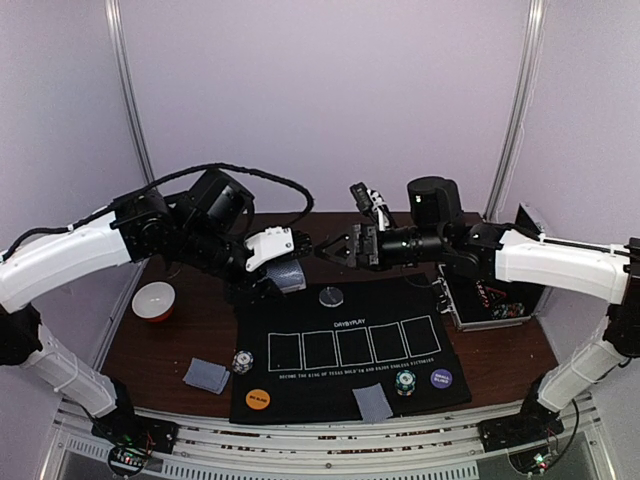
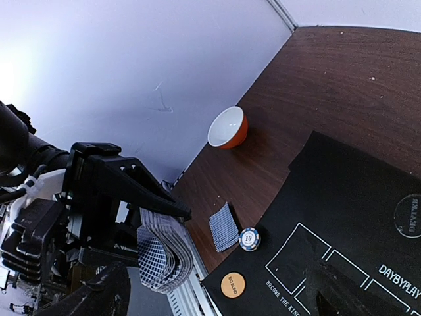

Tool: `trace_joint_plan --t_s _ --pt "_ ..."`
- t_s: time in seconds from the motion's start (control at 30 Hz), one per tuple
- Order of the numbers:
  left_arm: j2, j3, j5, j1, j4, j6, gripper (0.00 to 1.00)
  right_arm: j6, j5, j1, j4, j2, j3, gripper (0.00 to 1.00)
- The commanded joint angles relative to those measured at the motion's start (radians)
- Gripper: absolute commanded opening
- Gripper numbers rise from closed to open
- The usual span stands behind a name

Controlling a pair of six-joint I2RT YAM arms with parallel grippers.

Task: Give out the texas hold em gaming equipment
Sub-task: Pick up the poker card from the face-down deck piles.

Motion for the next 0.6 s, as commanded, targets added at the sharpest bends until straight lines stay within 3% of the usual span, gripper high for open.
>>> trace_joint_plan --t_s 0.0,0.33,0.57 --pt "0.023 0.041 0.008 -0.005 0.035 0.019 0.49 0.008 -0.095 0.018 0.1 0.044 0.026 0.94" --pt "0.044 0.055 -0.002 -0.005 0.035 0.023 0.49 -0.019 -0.107 0.065 0.115 0.168 0.087 0.94" --pt "0.044 0.055 0.0 -0.005 0.037 0.026 0.48 -0.091 -0.058 0.074 -0.021 0.228 0.173 0.9"
